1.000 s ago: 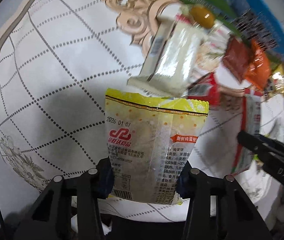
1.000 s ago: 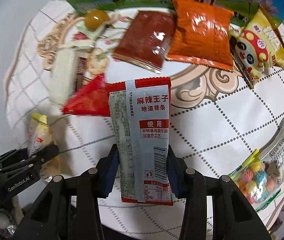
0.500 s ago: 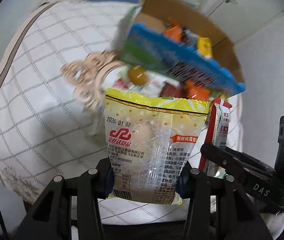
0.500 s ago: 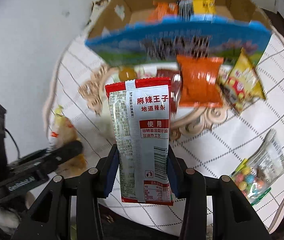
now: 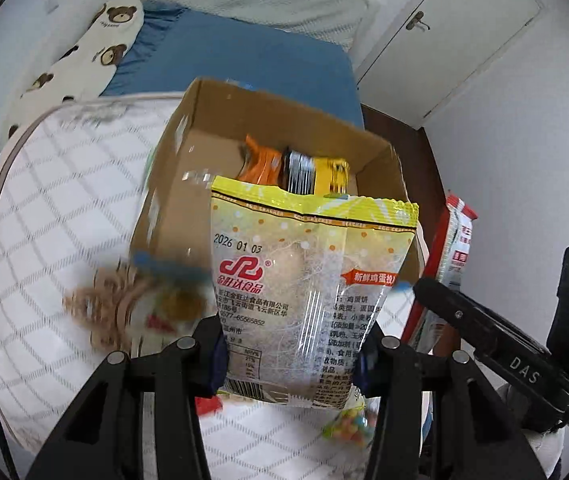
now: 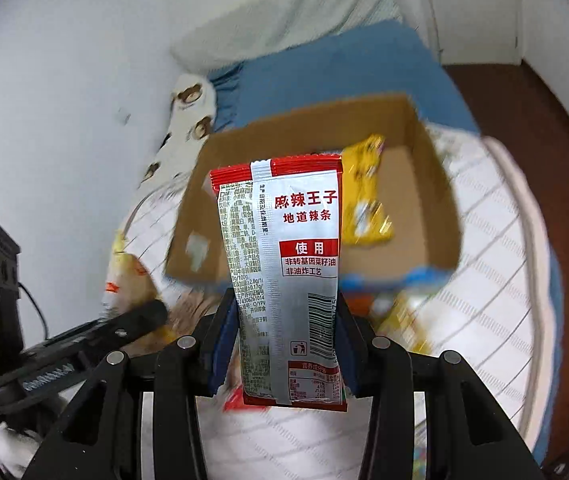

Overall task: Organize snacks
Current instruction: 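Carry both packets over the box and release them inside, then withdraw both grippers up from the box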

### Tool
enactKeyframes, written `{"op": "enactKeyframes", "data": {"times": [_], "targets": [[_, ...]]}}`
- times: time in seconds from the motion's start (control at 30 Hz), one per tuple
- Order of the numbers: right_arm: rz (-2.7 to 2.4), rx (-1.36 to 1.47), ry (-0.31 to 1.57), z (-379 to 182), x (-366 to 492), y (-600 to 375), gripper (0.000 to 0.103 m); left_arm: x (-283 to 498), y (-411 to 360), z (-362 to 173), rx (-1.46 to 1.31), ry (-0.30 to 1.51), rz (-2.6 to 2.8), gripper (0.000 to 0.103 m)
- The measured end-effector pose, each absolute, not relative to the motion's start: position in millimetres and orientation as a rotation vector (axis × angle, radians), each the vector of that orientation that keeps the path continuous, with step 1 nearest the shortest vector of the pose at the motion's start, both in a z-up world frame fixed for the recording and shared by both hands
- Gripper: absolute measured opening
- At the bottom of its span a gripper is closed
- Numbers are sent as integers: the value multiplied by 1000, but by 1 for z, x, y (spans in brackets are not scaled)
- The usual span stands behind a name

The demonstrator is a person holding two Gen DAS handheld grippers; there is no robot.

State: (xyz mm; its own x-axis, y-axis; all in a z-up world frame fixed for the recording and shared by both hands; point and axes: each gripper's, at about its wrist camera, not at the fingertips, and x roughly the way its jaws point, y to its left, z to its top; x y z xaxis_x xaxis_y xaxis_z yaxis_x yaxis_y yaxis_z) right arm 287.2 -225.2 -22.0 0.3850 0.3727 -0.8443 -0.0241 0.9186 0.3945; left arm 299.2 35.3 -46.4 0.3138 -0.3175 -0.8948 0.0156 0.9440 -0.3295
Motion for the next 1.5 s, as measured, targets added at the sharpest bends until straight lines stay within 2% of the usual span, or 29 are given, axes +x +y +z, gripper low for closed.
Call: {"op": "enactKeyframes", "data": {"times": [0.37, 0.63, 0.67, 0.7, 0.77, 0.8, 0.83, 0.87, 1.13, 1.5], "targets": [[90, 228, 1222, -80, 413, -244, 46, 441, 22, -94, -191, 1342, -137, 44], [40, 217, 1324, -132, 471, -249, 48, 499, 26, -148, -99, 1450, -78, 45], [36, 216, 1341, -138, 475, -249, 54, 503, 27, -154, -95, 1457, -75, 45], [27, 212, 1372, -147, 481, -250, 73, 506, 29, -159, -99, 1465, -68, 46], [25, 208, 1400, -157, 485, -250, 93, 512, 34, -170, -122, 1482, -71, 56], [26, 202, 1401, -160, 486, -249, 93, 514, 35, -172, -125, 1484, -72, 73], [27, 189, 1402, -161, 486, -247, 93, 515, 36, -174, -127, 1482, -72, 85], [29, 174, 1402, -162, 486, -245, 93, 515, 38, -175, -132, 1470, -71, 87], [44, 165, 1397, -166, 481, -238, 96, 512, 43, -171, -124, 1429, -84, 87], [70, 162, 1364, -151, 439, -231, 96, 455, 37, -142, -43, 1326, -95, 87]]}}
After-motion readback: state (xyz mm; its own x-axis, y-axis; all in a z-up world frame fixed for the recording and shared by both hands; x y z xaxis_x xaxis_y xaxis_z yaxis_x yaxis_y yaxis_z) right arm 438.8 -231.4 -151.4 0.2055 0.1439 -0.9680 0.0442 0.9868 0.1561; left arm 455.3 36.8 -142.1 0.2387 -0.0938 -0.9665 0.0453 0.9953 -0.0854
